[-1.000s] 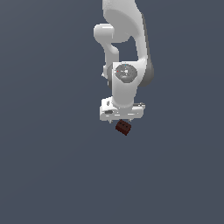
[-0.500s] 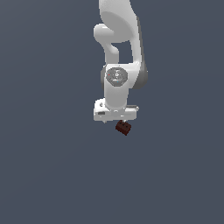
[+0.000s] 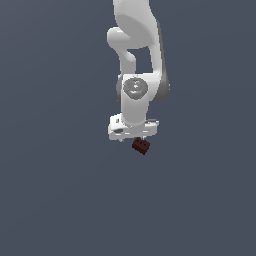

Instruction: Pick up the object and move it to a goal position.

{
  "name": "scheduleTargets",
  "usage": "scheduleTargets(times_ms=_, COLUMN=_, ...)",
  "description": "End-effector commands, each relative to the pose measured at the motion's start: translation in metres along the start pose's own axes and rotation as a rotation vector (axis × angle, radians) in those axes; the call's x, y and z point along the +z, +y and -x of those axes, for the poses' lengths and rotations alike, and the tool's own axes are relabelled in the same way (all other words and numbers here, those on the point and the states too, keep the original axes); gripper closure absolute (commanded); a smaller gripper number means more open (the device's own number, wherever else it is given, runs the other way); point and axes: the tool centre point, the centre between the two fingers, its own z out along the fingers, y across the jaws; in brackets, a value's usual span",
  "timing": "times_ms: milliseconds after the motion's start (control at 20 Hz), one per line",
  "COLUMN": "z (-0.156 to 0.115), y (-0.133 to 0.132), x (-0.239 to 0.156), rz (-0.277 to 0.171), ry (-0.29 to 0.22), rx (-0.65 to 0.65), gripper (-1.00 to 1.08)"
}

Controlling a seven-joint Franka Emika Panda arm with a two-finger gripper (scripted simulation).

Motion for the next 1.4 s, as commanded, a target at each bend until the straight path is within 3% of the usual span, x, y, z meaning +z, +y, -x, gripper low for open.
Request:
scheduleTargets(times_ms=0, z=0.0, y=-0.002, x=0.003, rz=0.002, ry=0.003, rx=-0.045, gripper=-0.92)
scheduleTargets(times_ms=900, z=0.006, y=-0.035, x=0.03, rz=0.025, ry=0.049, rx=-0.587, gripper=-0.92)
scheduleTargets(times_ms=1350, z=0.008, y=-0.047, x=0.037, rz=0.033, ry=0.066, rx=-0.765, gripper=-0.92)
